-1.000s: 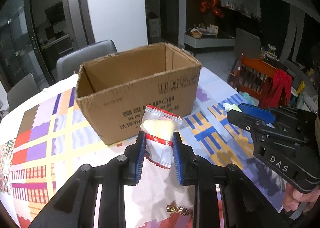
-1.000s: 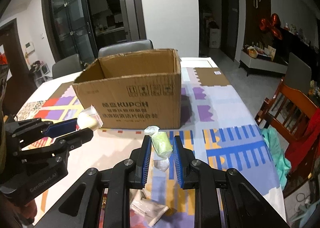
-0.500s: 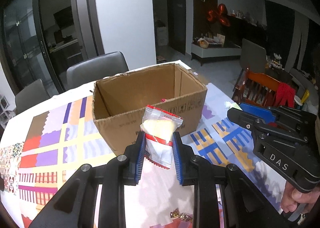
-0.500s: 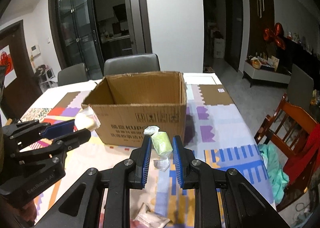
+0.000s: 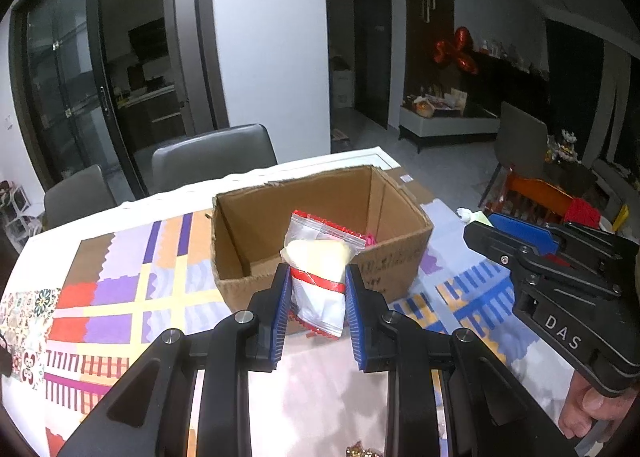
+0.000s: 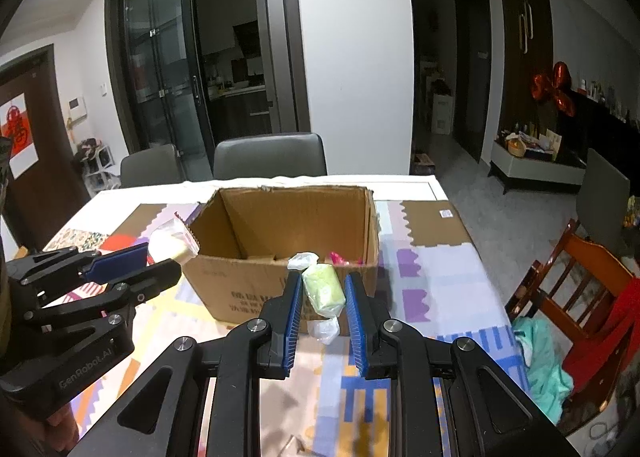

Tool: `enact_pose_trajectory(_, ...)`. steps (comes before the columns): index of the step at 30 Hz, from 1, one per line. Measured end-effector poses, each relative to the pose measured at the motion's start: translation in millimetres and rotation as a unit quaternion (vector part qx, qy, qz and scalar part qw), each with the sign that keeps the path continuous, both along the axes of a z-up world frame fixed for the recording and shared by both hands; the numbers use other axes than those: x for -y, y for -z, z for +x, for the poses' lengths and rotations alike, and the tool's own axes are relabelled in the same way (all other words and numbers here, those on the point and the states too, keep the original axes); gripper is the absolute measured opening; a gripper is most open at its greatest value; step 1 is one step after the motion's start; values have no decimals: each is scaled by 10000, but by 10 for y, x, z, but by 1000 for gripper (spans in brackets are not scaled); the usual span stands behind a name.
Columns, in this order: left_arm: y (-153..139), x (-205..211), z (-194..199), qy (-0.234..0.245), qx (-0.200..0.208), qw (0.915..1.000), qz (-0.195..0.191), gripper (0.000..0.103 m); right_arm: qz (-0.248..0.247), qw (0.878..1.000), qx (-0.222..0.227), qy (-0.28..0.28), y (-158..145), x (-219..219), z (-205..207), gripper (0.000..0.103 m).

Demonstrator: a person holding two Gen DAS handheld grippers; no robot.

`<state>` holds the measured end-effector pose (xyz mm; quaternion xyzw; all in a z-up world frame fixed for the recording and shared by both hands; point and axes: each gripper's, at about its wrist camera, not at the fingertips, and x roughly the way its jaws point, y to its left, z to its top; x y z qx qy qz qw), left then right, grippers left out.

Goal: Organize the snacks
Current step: 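Carry the cake pack and green candy with both tools over the box, then open both tools to drop the cake pack and green candy into the box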

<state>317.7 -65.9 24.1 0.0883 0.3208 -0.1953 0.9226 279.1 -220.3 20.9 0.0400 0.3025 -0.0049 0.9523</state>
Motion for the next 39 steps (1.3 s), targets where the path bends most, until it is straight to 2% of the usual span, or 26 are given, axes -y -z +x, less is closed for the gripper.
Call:
enact_pose_trajectory(16, -103, -92, 344, -362, 116, 9985, -390, 27, -141, 9997, 184, -50, -239, -45, 315, 23)
enact_pose_trajectory(27, -5, -102, 566, -604, 68, 9971, -466, 27, -205, 9994, 257, -93, -287, -85, 559, 23)
enact_pose_trajectory(39, 158, -112, 860, -945, 33, 9943, -500, 27, -196, 9996, 186, -76, -196, -104, 884, 23)
